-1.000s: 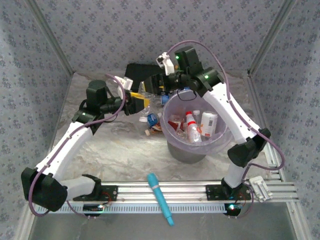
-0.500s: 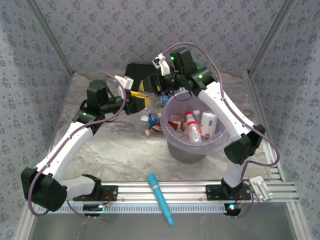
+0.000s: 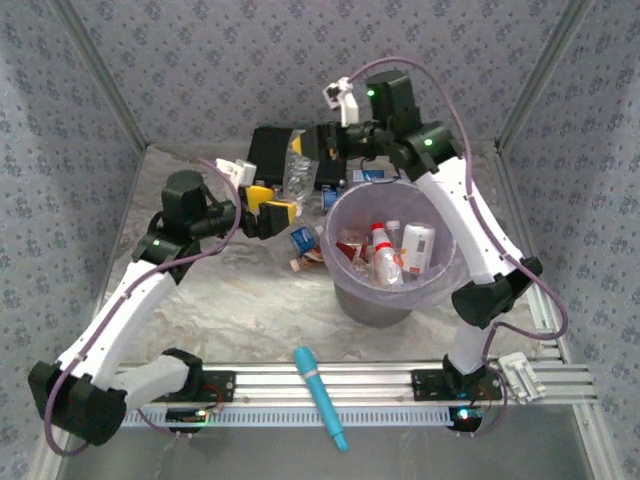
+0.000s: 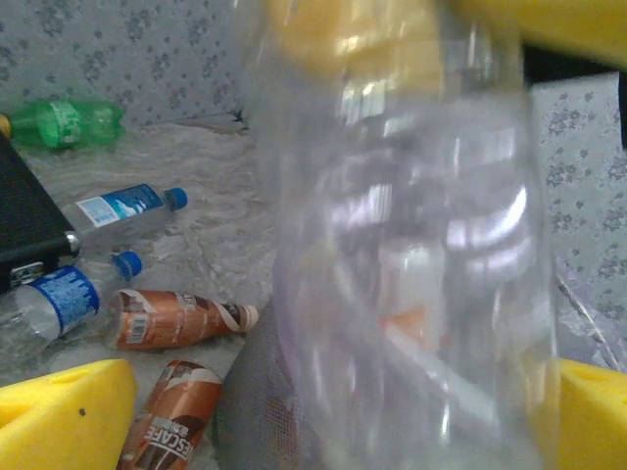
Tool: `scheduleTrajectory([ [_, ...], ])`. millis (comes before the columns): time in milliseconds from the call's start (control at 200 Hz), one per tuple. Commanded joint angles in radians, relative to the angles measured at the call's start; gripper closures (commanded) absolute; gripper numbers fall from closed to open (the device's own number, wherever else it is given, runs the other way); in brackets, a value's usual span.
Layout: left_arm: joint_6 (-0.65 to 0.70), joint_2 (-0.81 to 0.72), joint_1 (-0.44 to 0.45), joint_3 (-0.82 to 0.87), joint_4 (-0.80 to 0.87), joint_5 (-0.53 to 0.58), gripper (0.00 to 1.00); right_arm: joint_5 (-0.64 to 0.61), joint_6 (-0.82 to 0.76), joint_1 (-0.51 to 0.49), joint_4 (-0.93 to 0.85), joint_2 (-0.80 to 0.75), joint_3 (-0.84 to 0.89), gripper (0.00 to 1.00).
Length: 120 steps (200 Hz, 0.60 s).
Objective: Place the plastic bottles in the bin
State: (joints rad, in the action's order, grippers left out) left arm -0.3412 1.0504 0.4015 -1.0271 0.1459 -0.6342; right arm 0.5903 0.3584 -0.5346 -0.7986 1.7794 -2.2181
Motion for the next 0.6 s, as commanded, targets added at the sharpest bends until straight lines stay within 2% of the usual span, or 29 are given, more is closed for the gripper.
scheduleTrajectory([
  [0,0.018,-0.029,-0.01,0.034,0.097,0.128,0.01,-0.006,-0.037,0.065,-0.085,-0.086,-0.036,0.52],
  [255,0.011,0.095,-0.027,0.033,0.213,0.31,0.04,-0.035,-0.058,0.248,-0.21,-0.296,0.092,0.56],
  [365,0.009,0.178,-0.023,0.026,0.223,0.378,0.05,-0.092,-0.084,0.316,-0.262,-0.37,0.17,0.55],
  [460,0.02,0.243,0.002,0.012,0.235,0.434,0.05,-0.126,-0.103,0.347,-0.302,-0.401,0.231,0.56],
  [595,0.034,0.308,0.037,0.002,0.253,0.485,0.05,-0.147,-0.126,0.341,-0.325,-0.42,0.34,0.56],
])
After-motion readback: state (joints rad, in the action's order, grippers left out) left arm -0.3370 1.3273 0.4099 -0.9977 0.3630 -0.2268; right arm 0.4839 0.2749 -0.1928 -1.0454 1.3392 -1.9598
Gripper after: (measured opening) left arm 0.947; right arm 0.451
